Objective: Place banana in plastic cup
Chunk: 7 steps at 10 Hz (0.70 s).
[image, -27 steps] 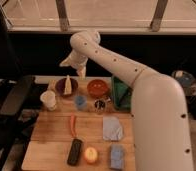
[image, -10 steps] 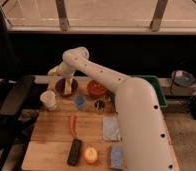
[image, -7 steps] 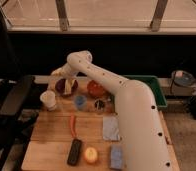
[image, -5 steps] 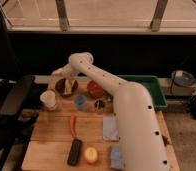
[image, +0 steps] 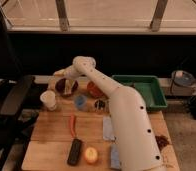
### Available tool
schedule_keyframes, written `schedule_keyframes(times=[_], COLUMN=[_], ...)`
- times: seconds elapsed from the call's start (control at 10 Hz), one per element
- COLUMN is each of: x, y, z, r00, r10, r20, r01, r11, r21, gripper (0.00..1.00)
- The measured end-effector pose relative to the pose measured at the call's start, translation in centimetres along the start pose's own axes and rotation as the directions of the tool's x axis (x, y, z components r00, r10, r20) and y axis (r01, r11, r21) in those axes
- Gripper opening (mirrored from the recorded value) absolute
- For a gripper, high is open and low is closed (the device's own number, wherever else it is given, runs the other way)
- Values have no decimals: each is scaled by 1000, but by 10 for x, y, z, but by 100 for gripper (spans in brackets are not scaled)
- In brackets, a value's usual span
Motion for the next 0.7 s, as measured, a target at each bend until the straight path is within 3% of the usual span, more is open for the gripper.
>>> schedule_keyframes(times=[0.3,0.7], x=[-2,-5], y=[2,6], z=[11,23], r00=[999,997], r10=[18,30], r20=[28,69], r01=[-18,-29], r11=[1000,999], r21=[-3,-14], gripper=[76,36])
